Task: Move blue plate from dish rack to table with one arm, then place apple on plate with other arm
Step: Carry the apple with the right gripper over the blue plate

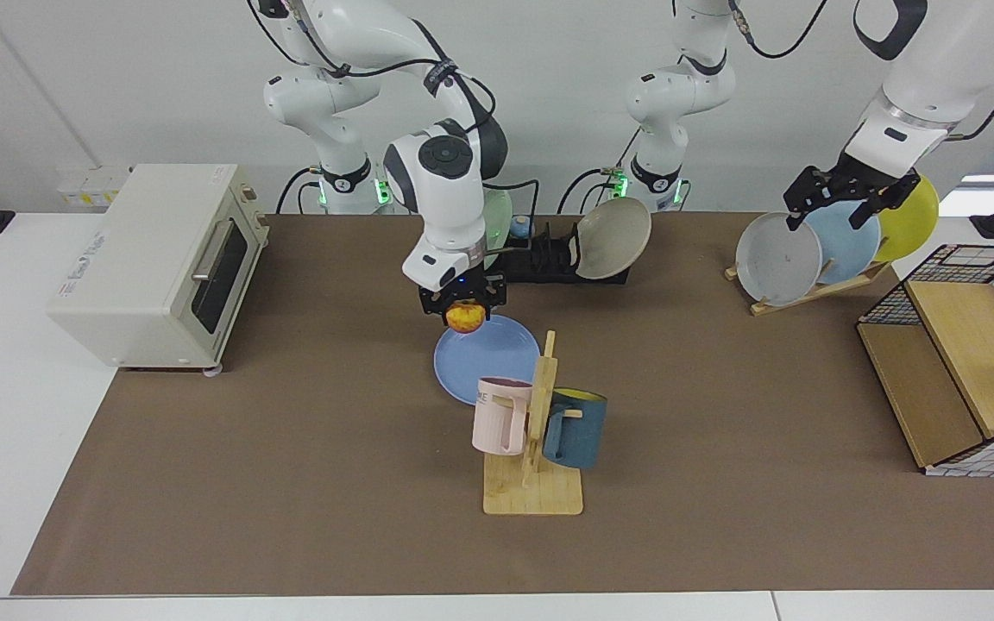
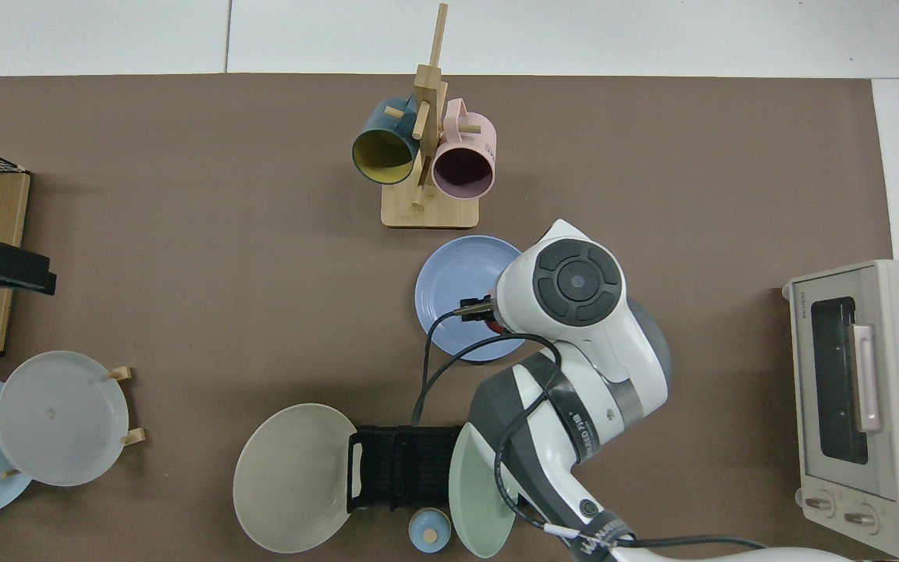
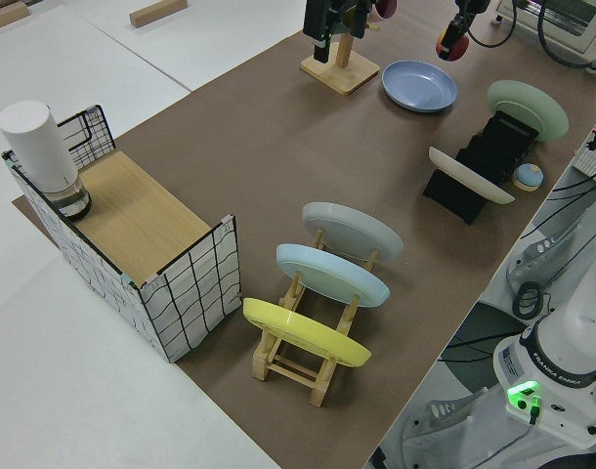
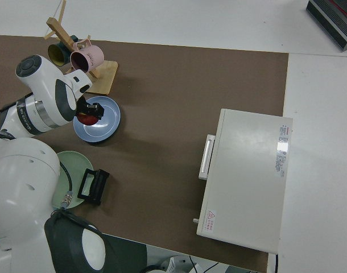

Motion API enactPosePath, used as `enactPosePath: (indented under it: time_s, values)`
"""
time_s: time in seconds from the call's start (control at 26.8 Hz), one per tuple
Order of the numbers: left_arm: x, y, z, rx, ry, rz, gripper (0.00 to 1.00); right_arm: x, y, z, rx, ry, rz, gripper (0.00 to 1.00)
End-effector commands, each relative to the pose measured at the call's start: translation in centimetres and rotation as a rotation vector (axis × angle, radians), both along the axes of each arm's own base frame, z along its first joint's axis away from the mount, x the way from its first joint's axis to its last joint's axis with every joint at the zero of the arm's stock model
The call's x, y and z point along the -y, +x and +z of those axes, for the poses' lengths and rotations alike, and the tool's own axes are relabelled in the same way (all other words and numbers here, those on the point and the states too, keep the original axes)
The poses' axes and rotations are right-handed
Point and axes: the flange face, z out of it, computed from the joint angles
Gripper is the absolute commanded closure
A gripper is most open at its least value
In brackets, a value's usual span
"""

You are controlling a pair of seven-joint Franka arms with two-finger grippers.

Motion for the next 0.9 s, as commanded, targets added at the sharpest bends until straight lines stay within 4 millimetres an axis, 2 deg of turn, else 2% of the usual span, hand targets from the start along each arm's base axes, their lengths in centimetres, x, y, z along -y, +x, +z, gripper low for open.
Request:
enactPosePath:
  time_s: [0.0, 0.11, 0.26, 0.34, 0.52, 0.82, 0.86]
  values:
    - [1.8, -0.8, 0.2, 0.004, -0.018, -0.044, 0.00, -2.4, 0.2, -3.1, 0.031, 0.026, -0.050, 1.00]
    - [2.0, -1.1, -0.2, -0.005, -0.022, -0.049, 0.00, -3.3, -0.1, -4.7, 0.039, 0.033, -0.052, 1.00]
    - [1.7, -2.4, -0.7, -0.005, -0.034, -0.052, 0.00, -2.3, 0.0, -5.9, 0.031, 0.023, -0.045, 1.00]
    - [0.9, -3.3, -1.0, 0.007, -0.045, -0.064, 0.00, -2.4, -0.2, -6.5, 0.030, 0.022, -0.046, 1.00]
    - [0.9, -4.3, -1.6, 0.008, -0.052, -0.091, 0.00, -2.2, -0.3, -7.8, 0.030, 0.022, -0.044, 1.00]
    - [1.7, -4.9, -2.1, 0.032, -0.055, -0.106, 0.00, -2.3, -0.1, -8.7, 0.044, 0.031, -0.049, 1.00]
    - [1.7, -4.9, -2.1, 0.032, -0.055, -0.106, 0.00, -2.3, -0.1, -8.8, 0.048, 0.033, -0.046, 0.96]
